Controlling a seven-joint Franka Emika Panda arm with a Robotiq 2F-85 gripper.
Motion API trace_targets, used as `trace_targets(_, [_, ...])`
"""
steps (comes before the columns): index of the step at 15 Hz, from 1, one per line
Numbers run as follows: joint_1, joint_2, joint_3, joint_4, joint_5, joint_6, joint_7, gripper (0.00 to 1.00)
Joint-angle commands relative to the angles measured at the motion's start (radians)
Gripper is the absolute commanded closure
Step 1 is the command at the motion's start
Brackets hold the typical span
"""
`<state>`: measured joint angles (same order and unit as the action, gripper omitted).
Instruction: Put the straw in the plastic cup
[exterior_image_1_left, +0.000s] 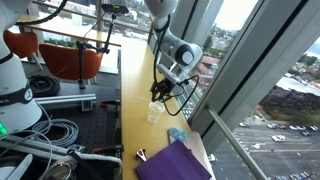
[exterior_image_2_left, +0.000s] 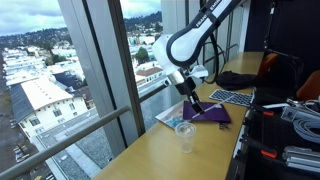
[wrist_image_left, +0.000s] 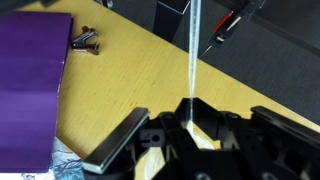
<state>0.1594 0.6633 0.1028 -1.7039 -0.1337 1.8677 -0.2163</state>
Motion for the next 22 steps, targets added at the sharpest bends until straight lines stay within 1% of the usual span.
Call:
trace_targets(1, [-0.031,0.064,0.035,0.128,0.099,-0.129,0.004,0.97])
trace_targets(3, [-0.038,0.108,0.026,0.191,0.139,-0.164,0.030,0.97])
trace_targets(5, [-0.049,0.160,0.018,0.250,0.175,-0.175,0.064,0.97])
trace_targets(10, [-0.078,0.282,0.026,0.373,0.257,-0.198,0.112,0.97])
trace_targets(14, [-0.068,0.314,0.031,0.400,0.320,-0.210,0.191,0.97])
trace_targets(18, [-0.071,0.324,0.021,0.424,0.341,-0.211,0.249,0.97])
trace_targets(20, [-0.073,0.319,0.019,0.423,0.348,-0.211,0.274,0.97])
trace_targets(22, [-0.078,0.305,0.019,0.398,0.352,-0.203,0.287,0.97])
